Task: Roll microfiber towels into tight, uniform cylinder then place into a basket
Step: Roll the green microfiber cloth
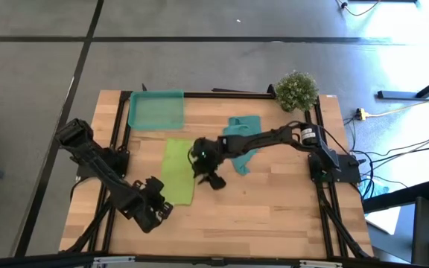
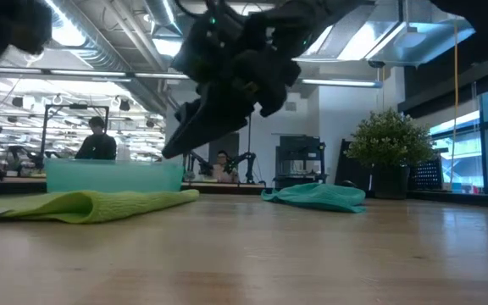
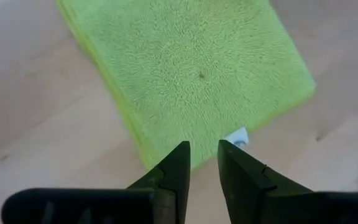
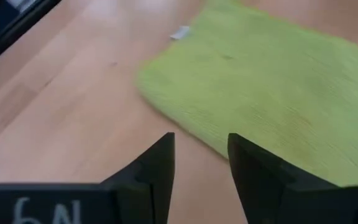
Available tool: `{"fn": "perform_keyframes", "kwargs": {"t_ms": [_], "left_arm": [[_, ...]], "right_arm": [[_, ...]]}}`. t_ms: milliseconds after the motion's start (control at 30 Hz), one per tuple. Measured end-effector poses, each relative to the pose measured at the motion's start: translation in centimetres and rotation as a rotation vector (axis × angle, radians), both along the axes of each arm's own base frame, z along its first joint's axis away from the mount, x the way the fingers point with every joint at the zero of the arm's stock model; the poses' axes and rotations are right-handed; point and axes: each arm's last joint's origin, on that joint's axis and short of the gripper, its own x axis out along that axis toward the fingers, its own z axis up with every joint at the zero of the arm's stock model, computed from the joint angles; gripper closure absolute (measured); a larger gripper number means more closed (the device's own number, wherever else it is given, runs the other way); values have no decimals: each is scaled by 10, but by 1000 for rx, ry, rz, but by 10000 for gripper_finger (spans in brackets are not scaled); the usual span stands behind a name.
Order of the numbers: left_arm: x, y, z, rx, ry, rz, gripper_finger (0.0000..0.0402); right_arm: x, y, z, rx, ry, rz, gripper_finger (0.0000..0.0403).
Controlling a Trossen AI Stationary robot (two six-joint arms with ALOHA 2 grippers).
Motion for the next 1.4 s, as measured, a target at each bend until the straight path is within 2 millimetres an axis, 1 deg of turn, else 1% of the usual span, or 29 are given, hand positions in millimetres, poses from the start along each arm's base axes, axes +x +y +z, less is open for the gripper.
{"fn": "perform_keyframes", "kwargs": {"t_ms": [100, 167, 233, 300, 333, 433, 633, 733, 867, 1033, 1100, 1167, 1233, 1333, 1400], "left_arm": [[-3, -6, 14, 10, 11, 12, 324], [-4, -9, 22, 8, 11, 16, 324], [-6, -13, 28, 1, 5, 13, 324], [-8, -16, 31, -4, 0, 3, 324], [-8, -18, 32, -11, -5, 1, 324], [-12, -20, 32, -20, -10, 21, 324], [-13, -22, 31, -28, -13, 25, 324], [-13, -21, 31, -28, -12, 26, 324], [-13, -21, 31, -28, -11, 26, 324], [-13, -21, 31, -29, -11, 26, 324], [-13, -21, 31, -29, -10, 26, 324], [-13, -22, 31, -30, -10, 27, 324], [-13, -22, 31, -30, -10, 27, 324], [-13, -22, 31, -31, -10, 27, 324], [-13, -21, 32, -30, -10, 26, 324]], "right_arm": [[0, 29, -2, -80, -62, 102, 253], [0, 44, -5, -153, -95, 150, 253], [2, 55, -8, -242, -154, 169, 253], [4, 61, -10, -276, -191, 184, 253], [6, 63, -12, -281, -221, 193, 253], [9, 68, -21, -278, -239, 210, 253], [15, 69, -32, -278, -277, 204, 253], [17, 70, -45, -279, -272, 204, 253], [18, 70, -58, -281, -265, 208, 253], [19, 70, -64, -276, -258, 211, 254], [19, 70, -64, -276, -252, 204, 264], [19, 70, -64, -274, -241, 182, 287], [18, 70, -62, -256, -220, 145, 323], [18, 65, -59, -221, -192, 99, 384], [18, 60, -55, -208, -187, 95, 391]]}}
